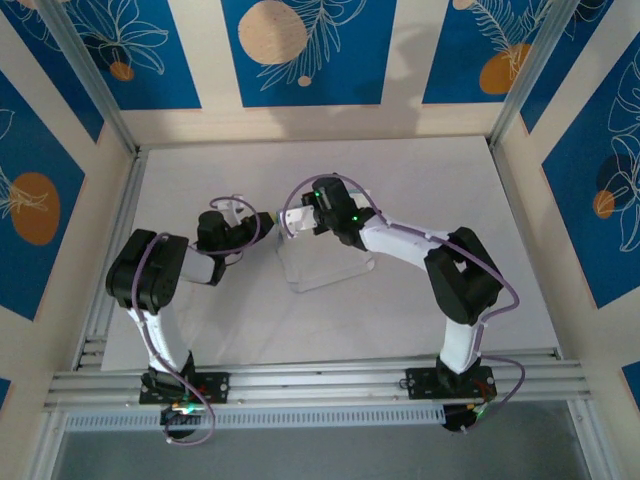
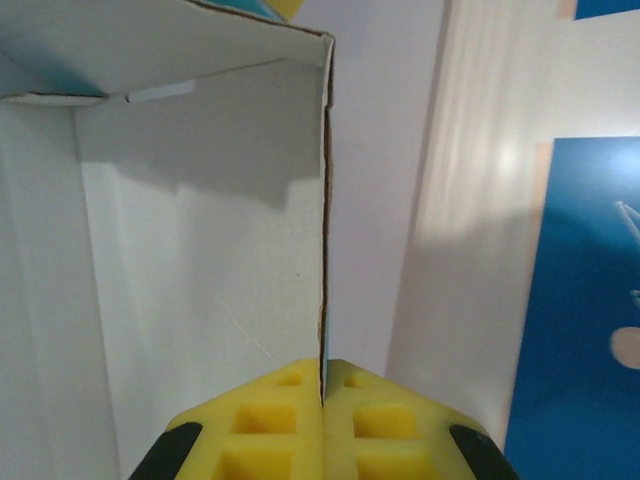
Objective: Fold the paper box
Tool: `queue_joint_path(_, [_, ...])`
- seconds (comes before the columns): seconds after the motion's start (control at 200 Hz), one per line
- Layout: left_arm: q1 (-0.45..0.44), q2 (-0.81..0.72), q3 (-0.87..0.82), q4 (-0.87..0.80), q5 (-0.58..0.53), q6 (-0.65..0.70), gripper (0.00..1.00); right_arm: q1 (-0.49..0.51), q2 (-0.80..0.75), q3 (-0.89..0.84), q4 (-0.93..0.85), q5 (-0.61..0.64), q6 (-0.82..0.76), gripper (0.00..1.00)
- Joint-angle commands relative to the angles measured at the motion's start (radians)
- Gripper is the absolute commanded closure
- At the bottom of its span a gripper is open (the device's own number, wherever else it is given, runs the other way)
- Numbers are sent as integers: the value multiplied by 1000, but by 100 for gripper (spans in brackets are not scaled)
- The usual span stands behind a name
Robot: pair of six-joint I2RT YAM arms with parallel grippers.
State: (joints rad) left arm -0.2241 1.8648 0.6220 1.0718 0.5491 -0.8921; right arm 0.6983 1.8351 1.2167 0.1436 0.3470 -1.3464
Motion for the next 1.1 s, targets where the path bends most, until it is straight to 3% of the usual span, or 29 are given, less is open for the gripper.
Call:
queue_joint_path(0.0, [-8,-8,9,-5,59,29,60,19,76,-114,206,44,-86,100])
queue_joint_path(0.09, [-8,-56,8,-76,62,97,59,30,86,-129,254,59,-78,100])
queue_joint_path(0.31, [-9,-239,10,-379,21,436,56,30,67,-134,248,57,-63,100])
queue_joint_path(0.49, [-25,-336,-13,-509,-14,644,54,30,44,-148,270,58,-63,100])
queue_joint_path(0.785, [-52,-447,-84,-507,-136,662,54,31,16,-175,345,49,-74,100])
queue_joint_path(0.965, [-48,-555,-132,-474,-348,695,54,37,-16,-195,407,50,-105,100])
queue_joint_path(1.095, [-42,-582,-147,-453,-399,718,55,41,-31,-216,509,49,-148,100])
